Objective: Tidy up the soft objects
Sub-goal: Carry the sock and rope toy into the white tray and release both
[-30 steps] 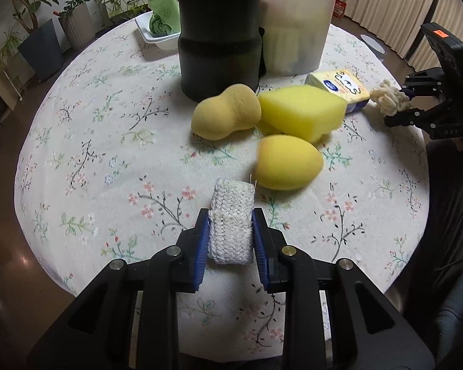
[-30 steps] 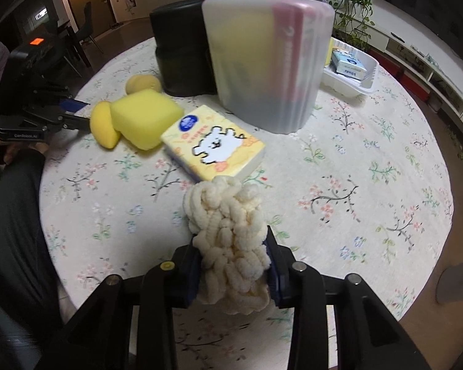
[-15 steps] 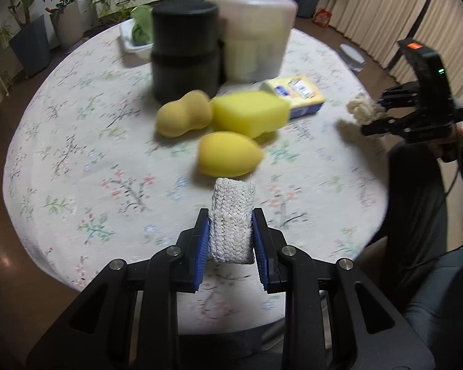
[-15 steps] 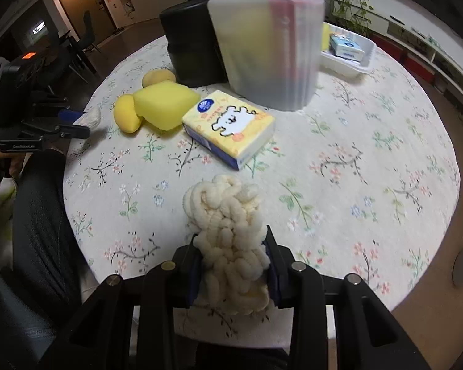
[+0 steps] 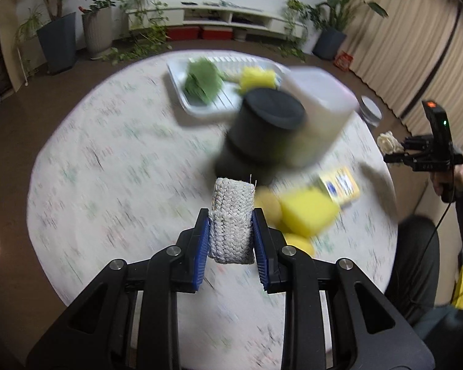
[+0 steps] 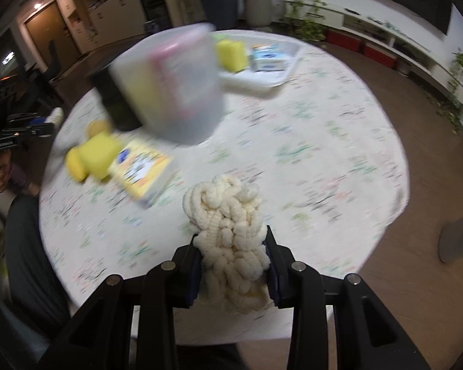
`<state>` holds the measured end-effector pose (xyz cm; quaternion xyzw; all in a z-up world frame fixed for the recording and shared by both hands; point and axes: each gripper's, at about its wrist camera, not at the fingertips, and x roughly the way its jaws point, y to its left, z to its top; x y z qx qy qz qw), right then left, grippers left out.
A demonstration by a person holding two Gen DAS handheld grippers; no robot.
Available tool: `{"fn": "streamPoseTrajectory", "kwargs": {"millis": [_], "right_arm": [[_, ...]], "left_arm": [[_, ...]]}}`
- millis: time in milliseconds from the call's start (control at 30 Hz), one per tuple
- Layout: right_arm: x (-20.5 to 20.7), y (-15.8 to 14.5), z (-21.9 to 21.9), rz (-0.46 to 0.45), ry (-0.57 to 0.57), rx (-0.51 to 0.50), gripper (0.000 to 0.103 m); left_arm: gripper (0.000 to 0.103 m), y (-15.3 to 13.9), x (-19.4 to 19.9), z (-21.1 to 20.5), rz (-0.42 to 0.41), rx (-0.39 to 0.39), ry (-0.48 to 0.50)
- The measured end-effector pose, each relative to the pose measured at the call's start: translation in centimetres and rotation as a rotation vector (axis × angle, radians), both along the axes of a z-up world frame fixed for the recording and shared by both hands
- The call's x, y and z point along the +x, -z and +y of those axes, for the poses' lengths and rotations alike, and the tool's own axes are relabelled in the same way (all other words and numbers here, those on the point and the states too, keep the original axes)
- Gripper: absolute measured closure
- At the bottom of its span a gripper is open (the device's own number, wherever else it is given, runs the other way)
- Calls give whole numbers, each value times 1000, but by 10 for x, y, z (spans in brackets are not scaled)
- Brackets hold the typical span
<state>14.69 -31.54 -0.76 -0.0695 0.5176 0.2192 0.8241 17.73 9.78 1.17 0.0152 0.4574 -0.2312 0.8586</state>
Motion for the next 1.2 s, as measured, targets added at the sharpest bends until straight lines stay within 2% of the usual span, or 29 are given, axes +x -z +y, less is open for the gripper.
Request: {"fn": "streamPoseTrajectory", "kwargs": {"millis": [233, 467, 567, 733, 900, 1200], "right_arm": [[81, -25, -27, -50, 105, -50, 66], [169, -48, -17, -107, 141, -67, 66], [202, -51, -3, -120, 129, -61, 66], [241, -45, 31, -122, 63, -55, 66], [271, -27, 74, -111, -19, -74, 66], [300, 1, 129, -71, -144, -122, 66]], "left_arm": [[79, -39, 82, -1, -68, 15, -24], [79, -52, 164, -47, -91, 35, 55], [78, -45, 191, -69, -76, 62, 96], [78, -17, 226, -109, -21, 134, 171], [78, 6, 238, -134, 9, 179, 226], [78, 43, 250, -150, 62, 250, 257]]}}
